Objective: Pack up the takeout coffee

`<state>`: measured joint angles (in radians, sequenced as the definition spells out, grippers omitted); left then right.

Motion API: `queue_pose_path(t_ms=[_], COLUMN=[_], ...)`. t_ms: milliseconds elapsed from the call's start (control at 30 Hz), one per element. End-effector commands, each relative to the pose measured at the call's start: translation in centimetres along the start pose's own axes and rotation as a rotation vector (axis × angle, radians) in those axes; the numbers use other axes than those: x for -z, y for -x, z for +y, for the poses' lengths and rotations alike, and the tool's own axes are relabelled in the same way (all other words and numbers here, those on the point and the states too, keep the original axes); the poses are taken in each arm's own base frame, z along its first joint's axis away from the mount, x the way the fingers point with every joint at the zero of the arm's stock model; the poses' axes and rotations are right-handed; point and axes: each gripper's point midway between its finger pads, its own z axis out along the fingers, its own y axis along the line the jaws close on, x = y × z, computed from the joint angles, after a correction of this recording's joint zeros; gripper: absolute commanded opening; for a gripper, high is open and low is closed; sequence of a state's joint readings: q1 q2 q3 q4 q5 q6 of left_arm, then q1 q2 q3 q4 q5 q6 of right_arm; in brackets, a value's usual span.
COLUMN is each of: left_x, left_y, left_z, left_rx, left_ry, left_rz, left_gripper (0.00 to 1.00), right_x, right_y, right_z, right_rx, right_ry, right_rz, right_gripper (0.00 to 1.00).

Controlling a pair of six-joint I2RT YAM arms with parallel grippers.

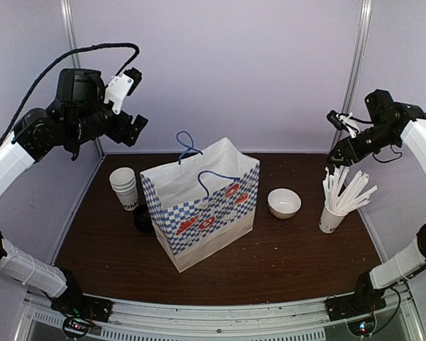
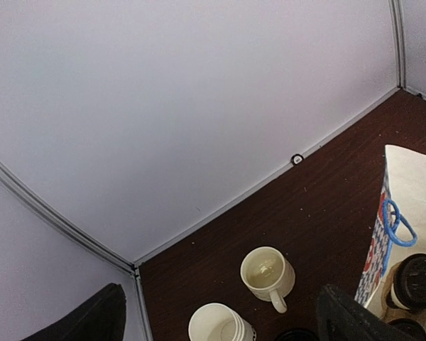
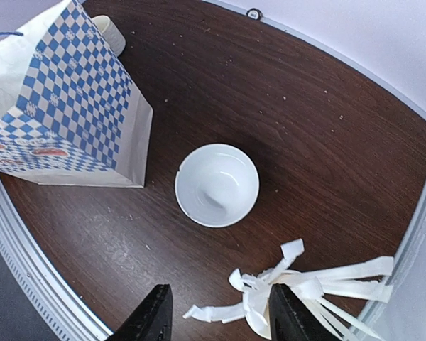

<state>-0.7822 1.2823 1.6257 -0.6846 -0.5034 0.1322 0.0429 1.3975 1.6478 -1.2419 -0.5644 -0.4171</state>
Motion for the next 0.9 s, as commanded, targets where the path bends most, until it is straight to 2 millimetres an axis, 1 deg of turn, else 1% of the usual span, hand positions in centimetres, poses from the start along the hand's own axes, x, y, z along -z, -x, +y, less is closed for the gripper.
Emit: queue_pose_path(t_ms=[0,133,167,233,333,400,567,767,800,867], left_x=[-0.4,-0.6,-0.7,-0.7,-0.6,-0.4,-0.3,-0.9,-0.9,-1.1], left_y=[-0.1,-0.8,-0.9,-1.0,-1.0,-1.1,-1.6,-2.2,-2.2,-2.2], left_z=[-1.4,-1.6,-1.6,-1.6,-1.6,-1.6,-1.4,-1.8,-1.9,-2.0], left_rx=[0.062,0.059,0.059,0.058,0.059,0.060,0.062,0.051,0.051,0.050], left_ry=[-0.052,-0.049,-0.046,-0.046,-0.051,-0.051,-0.035,-0.035,-0.038,-0.044], left_rz=[-0.037,-0.028,-0.026,-0.024,-0.027,-0.028,-0.023,-0.003,-0.002,-0.002], left_gripper=[0.97,0.98,0.98,0.98,0.98,0.98,0.98,0.98,0.97,0.98], right_x=[1.9,1.7,1.6,1.5,0.9,0.5,-0.4,-1.3,-1.4,-1.5], right_y=[-1.9,-3.6,-3.8,-4.3,-4.5,-4.6,-4.7,-4.9,-4.9,-4.9], right_z=[-0.3,0.1,0.0,-1.1,-1.9,-2.4,-2.1,-2.4,-2.4,-2.6], right_rx=[0.002,-0.001,-0.002,-0.024,-0.039,-0.050,-0.057,-0.074,-0.076,-0.081], right_ry=[-0.074,-0.073,-0.079,-0.105,-0.126,-0.135,-0.087,-0.071,-0.070,-0.073], right_rz=[0.002,0.046,0.053,0.067,0.087,0.104,0.112,0.134,0.135,0.132], right_gripper=[0.47,0.44,0.43,0.41,0.37,0.37,0.37,0.35,0.33,0.25])
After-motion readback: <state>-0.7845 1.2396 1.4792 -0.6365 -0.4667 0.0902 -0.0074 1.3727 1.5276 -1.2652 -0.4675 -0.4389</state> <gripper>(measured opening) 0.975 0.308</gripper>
